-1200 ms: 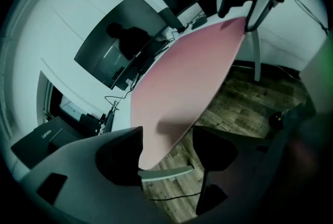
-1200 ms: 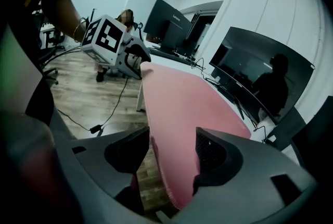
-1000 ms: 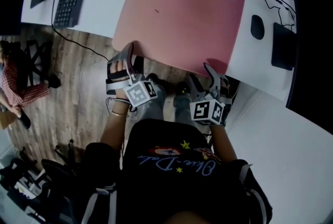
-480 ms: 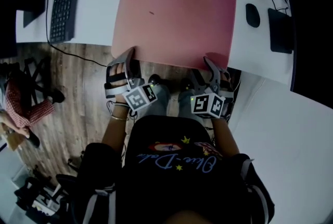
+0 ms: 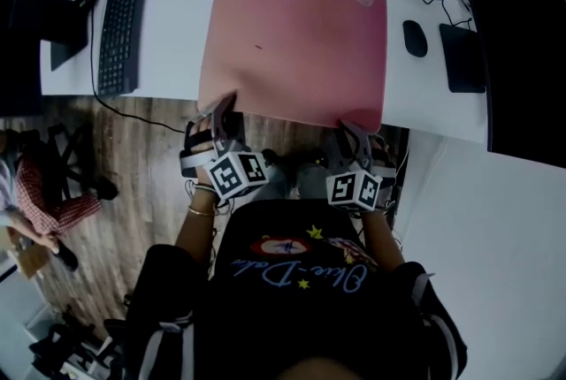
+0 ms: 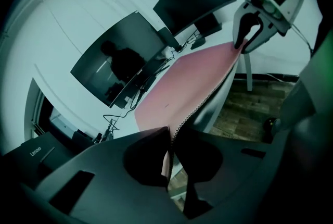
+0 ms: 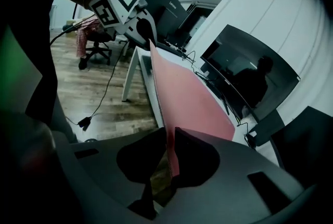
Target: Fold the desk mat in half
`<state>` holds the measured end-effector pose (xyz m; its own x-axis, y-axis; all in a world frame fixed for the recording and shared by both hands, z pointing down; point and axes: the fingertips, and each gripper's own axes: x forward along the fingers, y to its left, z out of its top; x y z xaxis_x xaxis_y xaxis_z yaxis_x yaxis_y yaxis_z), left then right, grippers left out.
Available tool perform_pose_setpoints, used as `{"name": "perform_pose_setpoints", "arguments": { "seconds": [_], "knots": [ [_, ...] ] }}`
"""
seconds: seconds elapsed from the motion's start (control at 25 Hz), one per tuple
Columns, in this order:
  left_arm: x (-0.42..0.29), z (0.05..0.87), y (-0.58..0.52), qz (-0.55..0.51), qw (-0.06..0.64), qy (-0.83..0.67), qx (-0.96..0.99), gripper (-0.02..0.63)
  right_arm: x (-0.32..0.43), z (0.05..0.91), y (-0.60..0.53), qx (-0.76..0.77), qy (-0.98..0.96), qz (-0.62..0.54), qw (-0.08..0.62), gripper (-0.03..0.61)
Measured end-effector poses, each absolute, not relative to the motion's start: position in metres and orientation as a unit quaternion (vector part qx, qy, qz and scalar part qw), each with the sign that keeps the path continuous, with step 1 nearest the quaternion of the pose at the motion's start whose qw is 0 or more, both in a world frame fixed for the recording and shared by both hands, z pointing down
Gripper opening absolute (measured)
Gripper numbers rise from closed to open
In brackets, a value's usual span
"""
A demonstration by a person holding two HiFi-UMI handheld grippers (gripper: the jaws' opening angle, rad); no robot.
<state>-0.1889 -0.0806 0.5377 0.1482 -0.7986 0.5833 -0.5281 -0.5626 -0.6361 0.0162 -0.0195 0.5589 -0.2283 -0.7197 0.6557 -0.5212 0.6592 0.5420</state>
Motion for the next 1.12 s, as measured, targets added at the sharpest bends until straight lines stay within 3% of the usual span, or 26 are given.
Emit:
{"name": "perform_pose_setpoints", "arguments": {
  "seconds": [0.16,0.44,1.12],
  "knots": [
    [-0.186,0.517,-0.09,-0.446,0.134,0.45,-0.761,0.026,0.019,0.545,-0.03,0.425,-0.779,-0.1,0.45,0.015],
    [-0.18,0.506,-0.11,-0.456,0.132,0.448,-0.758,0.026,0.034,0.503,-0.076,0.456,-0.789,-0.114,0.397,0.014],
    [-0.178,0.49,-0.237,-0.48,0.117,0.472,-0.73,0.026,0.039,0.467,-0.231,0.424,-0.803,-0.165,0.385,0.014]
  ]
}}
